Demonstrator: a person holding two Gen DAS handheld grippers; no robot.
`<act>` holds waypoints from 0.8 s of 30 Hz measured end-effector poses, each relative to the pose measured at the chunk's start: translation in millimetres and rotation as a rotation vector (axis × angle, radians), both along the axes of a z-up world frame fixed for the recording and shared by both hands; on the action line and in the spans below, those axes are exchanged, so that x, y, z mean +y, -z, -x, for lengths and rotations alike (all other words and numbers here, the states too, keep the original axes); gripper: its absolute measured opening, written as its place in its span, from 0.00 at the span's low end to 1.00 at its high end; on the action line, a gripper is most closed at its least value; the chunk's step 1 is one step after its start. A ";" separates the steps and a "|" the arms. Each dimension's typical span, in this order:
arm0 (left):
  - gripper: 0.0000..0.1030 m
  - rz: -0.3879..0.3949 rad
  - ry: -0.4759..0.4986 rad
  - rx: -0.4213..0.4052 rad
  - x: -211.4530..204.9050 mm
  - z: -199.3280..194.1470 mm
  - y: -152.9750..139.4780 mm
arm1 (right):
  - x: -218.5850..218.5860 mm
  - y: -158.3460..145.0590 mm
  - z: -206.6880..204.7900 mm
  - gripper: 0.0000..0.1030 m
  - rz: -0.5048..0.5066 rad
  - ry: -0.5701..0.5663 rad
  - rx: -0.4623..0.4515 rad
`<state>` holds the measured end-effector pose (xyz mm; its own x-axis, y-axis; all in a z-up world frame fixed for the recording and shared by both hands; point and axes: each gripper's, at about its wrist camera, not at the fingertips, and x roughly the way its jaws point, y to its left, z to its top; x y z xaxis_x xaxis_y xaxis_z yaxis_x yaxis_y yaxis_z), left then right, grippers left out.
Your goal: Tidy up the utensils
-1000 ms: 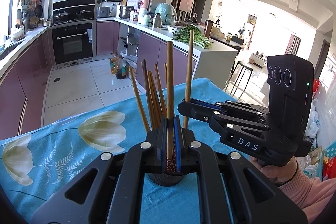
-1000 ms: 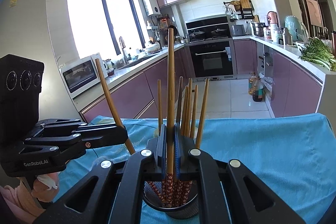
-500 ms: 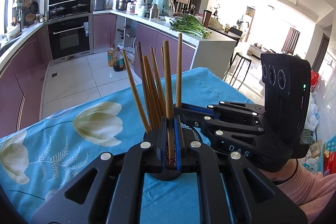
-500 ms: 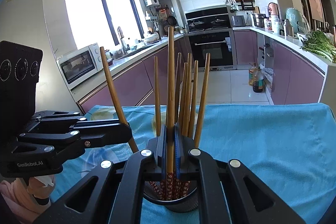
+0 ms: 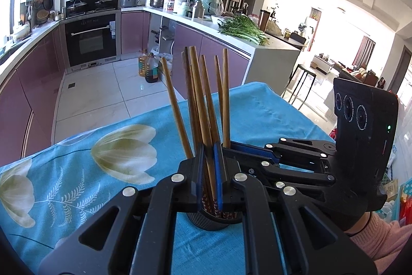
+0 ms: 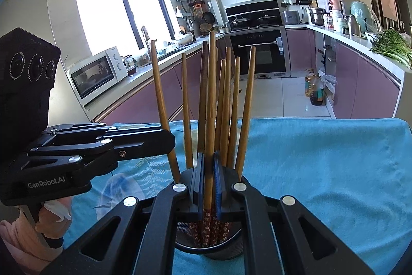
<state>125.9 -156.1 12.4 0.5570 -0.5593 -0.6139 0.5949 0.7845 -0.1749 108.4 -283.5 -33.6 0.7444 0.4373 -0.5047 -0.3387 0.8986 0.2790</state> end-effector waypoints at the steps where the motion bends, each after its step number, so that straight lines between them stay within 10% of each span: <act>1: 0.08 0.001 -0.001 0.007 0.0 -2.6 1.8 | -0.6 0.1 -0.6 0.06 -0.002 -0.001 0.002; 12: 0.12 0.005 -0.017 0.060 2.7 -11.1 25.0 | -1.8 1.7 0.3 0.09 -0.014 0.014 0.011; 24: 0.78 0.023 -0.269 -0.145 58.3 29.4 15.5 | 0.8 -5.9 25.5 0.64 0.019 0.047 -0.059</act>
<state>96.5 -97.7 -3.0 0.7678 -0.3923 -0.5066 0.3860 0.9143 -0.1228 82.9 -282.6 -27.7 0.7927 0.3917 -0.4671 -0.3110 0.9189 0.2427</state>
